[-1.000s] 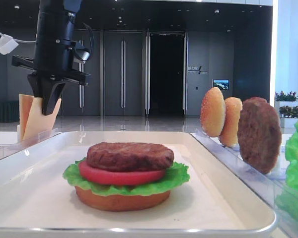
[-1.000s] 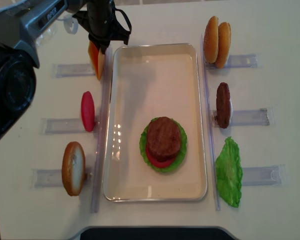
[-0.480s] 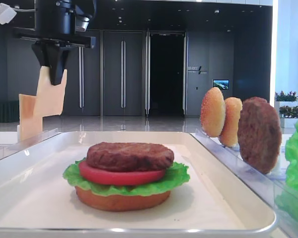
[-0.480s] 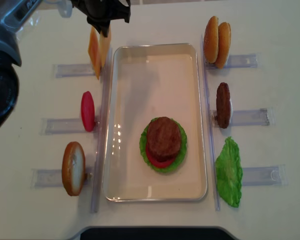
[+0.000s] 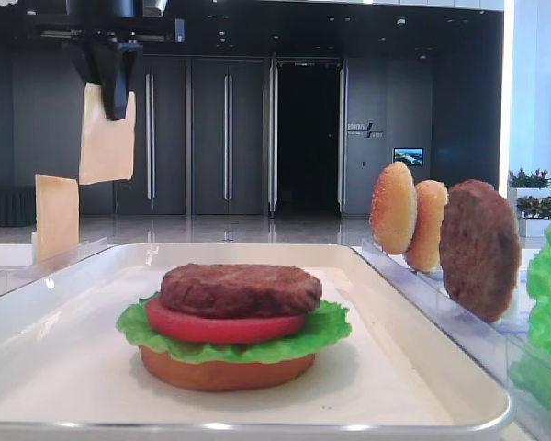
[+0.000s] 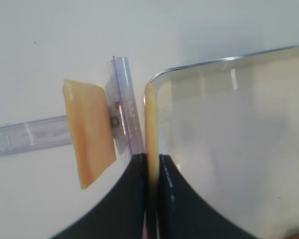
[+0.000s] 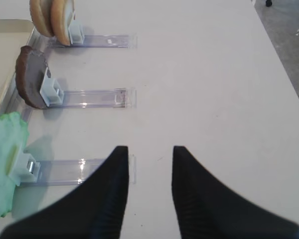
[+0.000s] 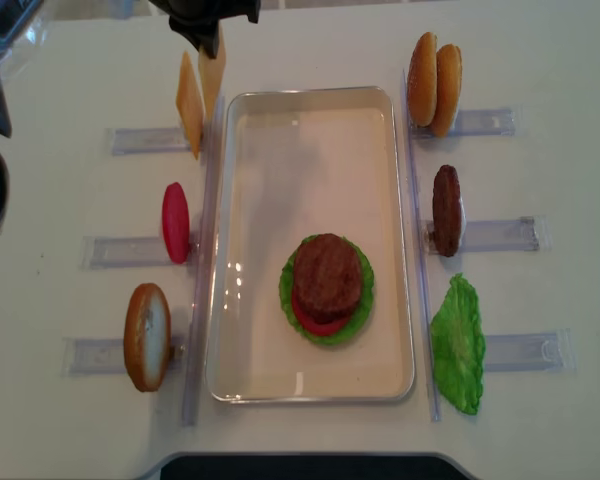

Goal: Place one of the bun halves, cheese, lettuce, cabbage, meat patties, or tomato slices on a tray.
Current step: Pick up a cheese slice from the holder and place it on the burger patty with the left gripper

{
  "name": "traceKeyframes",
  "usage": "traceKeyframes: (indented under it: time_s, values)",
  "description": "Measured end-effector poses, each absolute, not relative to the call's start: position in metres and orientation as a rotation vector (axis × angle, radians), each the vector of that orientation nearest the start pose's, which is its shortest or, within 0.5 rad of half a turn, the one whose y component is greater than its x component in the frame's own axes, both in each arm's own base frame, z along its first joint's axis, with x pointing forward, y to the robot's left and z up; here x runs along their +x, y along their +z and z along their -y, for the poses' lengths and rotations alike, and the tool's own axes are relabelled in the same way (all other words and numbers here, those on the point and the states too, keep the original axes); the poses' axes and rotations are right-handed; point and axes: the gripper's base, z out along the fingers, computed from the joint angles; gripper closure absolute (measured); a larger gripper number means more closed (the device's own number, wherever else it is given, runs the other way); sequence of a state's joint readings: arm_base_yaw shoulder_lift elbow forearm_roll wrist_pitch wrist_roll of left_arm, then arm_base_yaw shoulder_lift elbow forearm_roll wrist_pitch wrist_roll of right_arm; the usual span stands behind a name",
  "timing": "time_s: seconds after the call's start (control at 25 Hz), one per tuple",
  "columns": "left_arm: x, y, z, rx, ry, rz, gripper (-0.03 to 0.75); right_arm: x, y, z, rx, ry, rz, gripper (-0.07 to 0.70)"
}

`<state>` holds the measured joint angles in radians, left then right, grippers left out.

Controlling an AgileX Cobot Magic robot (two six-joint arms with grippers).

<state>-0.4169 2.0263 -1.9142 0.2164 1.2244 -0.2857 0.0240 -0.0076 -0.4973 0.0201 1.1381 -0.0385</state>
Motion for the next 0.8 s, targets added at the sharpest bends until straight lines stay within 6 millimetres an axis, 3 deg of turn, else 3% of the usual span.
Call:
traceKeyframes:
  time_s: [0.2, 0.4, 0.64, 0.8]
  values:
    - [0.392, 0.311, 0.173, 0.292, 0.089, -2.715, 0.688, -0.009, 0.27, -0.001, -0.068, 0.016, -2.116, 0.391]
    - [0.371, 0.322, 0.168, 0.3, 0.059, -2.723, 0.688, -0.009, 0.27, -0.001, -0.068, 0.016, -2.116, 0.391]
    - [0.339, 0.307, 0.165, 0.363, 0.097, -2.799, 0.688, -0.009, 0.27, -0.001, -0.068, 0.016, -2.116, 0.391]
    - [0.321, 0.301, 0.19, 0.539, -0.027, -2.787, 0.688, -0.009, 0.27, -0.001, -0.068, 0.016, -2.116, 0.391]
